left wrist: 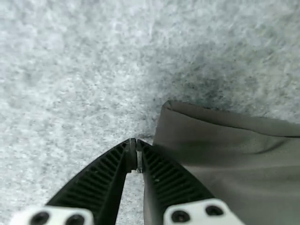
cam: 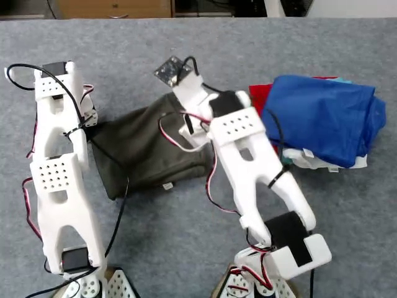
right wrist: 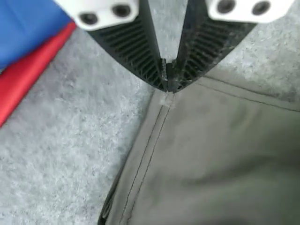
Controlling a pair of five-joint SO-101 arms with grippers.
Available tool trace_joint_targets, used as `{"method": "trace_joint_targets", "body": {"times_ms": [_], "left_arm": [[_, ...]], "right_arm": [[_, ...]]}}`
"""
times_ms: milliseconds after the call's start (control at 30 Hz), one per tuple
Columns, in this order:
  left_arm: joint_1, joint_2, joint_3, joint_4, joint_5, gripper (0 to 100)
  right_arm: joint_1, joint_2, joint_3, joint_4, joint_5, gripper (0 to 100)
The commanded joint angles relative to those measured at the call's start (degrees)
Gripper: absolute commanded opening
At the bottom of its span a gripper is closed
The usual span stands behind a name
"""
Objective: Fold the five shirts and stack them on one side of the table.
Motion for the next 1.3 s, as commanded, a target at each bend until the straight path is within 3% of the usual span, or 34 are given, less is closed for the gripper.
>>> {"method": "trace_joint_targets", "body": {"times_ms": [0,400,800,1267], "left_arm": [[-0.4,-1.2,-0.4,0.3,0.2,2],[-0.1,-1.2,-5.7,0.5,0.2,2],[0.0,-1.1,-5.8,0.4,0.2,2],[2.0,-0.6,-5.8,-3.2,0.5,2]], "right_arm": [[1.7,-2.9,4.4,-6.1,-0.5,0.4],[6.6,-2.8,9.5,-14.6,-0.5,0.3],[7.1,-3.2,27.8,-42.5,-5.7,0.3],[8.3,-3.3,27.0,-43.2,-5.9,0.4]]}}
